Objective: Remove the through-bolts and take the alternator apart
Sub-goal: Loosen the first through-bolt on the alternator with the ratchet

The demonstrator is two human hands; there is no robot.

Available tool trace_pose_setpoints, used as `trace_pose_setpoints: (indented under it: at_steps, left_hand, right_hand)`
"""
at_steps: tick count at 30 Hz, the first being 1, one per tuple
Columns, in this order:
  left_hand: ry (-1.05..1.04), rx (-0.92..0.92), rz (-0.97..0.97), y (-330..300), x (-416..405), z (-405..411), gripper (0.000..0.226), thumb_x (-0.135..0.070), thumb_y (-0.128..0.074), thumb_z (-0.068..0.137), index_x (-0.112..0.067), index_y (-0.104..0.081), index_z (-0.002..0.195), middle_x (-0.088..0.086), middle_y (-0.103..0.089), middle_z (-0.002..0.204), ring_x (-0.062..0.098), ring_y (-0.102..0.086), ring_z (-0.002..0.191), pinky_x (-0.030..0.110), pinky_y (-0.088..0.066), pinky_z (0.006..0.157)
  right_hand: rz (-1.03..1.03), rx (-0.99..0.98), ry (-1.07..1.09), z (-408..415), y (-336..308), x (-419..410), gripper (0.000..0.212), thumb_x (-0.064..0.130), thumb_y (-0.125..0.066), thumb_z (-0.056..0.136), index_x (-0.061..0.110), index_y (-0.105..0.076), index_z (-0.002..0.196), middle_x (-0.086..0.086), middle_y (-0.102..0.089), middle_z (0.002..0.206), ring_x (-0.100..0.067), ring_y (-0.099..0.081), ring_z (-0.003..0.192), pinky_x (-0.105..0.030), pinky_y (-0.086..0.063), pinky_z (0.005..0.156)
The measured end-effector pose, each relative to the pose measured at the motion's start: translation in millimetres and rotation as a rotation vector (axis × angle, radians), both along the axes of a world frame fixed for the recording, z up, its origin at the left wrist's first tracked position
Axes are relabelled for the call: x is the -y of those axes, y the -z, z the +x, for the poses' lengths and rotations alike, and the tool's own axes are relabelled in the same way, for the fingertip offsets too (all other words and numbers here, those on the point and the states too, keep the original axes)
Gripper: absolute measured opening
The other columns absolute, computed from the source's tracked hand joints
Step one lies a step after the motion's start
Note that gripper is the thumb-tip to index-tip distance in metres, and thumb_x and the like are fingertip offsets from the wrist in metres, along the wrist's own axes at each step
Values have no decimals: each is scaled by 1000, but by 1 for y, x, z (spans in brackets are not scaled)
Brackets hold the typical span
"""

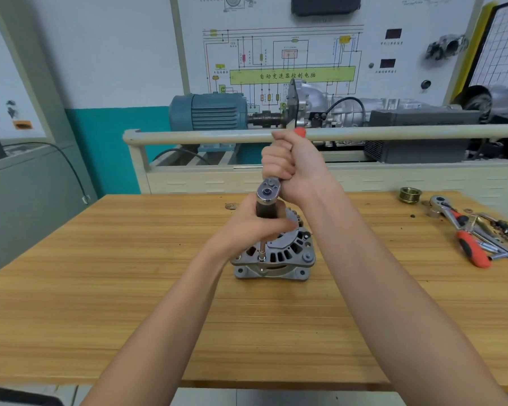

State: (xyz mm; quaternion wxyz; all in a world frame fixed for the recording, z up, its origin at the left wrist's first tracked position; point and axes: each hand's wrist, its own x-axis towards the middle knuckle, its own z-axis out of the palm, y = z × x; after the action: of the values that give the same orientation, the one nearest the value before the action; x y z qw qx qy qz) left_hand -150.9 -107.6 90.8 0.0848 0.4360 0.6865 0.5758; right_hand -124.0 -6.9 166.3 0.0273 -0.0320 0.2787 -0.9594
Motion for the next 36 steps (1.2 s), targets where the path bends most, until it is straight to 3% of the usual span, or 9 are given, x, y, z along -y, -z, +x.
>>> trace_pose_setpoints:
  at_steps: [3, 7, 10, 14, 16, 23, 30, 32, 36]
  left_hand:
    - [96, -42, -16, -3, 1, 1, 33, -10, -66, 73, -16, -47, 46, -1, -45, 42, 14, -38, 40, 23, -34, 47]
    - [-190, 151, 311, 4, -13, 1, 43, 7, -60, 77, -20, -42, 48, -9, -38, 40, 7, -32, 36, 17, -28, 40]
    - [-327, 129, 337, 5, -15, 1, 39, 9, -59, 78, -16, -40, 56, -9, -39, 44, 8, -32, 41, 21, -28, 44]
    - [97, -31, 46, 0, 5, -4, 37, -4, -66, 75, -18, -46, 47, -5, -43, 42, 10, -37, 40, 19, -34, 47]
    - [174, -54, -73, -4, 9, -3, 38, -10, -66, 76, -19, -46, 45, -4, -43, 41, 11, -36, 40, 21, -34, 48]
    - [-385, 245, 335, 1, -17, 6, 36, 8, -57, 77, -15, -38, 56, -6, -36, 43, 6, -29, 37, 19, -25, 40]
    - [118, -52, -163, -6, 5, 2, 33, -18, -69, 71, -18, -47, 47, -1, -45, 46, 12, -39, 44, 21, -37, 50]
    - [42, -28, -128, -3, -1, 3, 41, -13, -68, 73, -22, -42, 43, -7, -41, 42, 9, -36, 41, 18, -34, 47]
    - [-414, 188, 292, 2, -21, 8, 42, 6, -62, 75, -17, -36, 51, -9, -35, 42, 6, -29, 38, 19, -28, 42]
  right_hand:
    - [71, 19, -137, -3, -2, 2, 53, 20, -44, 98, 17, -31, 46, 7, -23, 35, -5, -20, 22, -14, -11, 24]
    - [-65, 19, 216, -7, -2, 11, 47, 17, -46, 97, 19, -32, 53, 8, -21, 35, -6, -16, 24, -16, -13, 25]
    - [-115, -29, 354, -7, 1, 13, 45, 18, -45, 98, 19, -29, 56, 8, -19, 36, -6, -15, 25, -17, -13, 25]
    - [13, -41, -69, -4, 1, 6, 56, 21, -41, 99, 17, -32, 44, 6, -22, 35, -5, -11, 27, -16, -13, 24]
    - [76, -21, -189, -6, 1, 6, 58, 23, -39, 100, 16, -32, 43, 6, -23, 34, -3, -7, 31, -15, -12, 23]
    - [-139, -42, 320, -7, 2, 14, 44, 20, -44, 98, 19, -29, 57, 8, -20, 35, -6, -15, 24, -17, -13, 25]
    - [129, 4, -218, -3, -2, 2, 51, 18, -44, 94, 16, -32, 45, 7, -19, 37, -3, -7, 33, -16, -12, 24]
    - [140, 25, -197, -3, -4, 4, 49, 17, -46, 92, 16, -32, 45, 8, -19, 37, -3, -9, 30, -16, -12, 24]
    - [-59, 19, 237, -5, -2, 6, 46, 18, -45, 98, 20, -29, 54, 8, -19, 36, -6, -15, 25, -17, -14, 25]
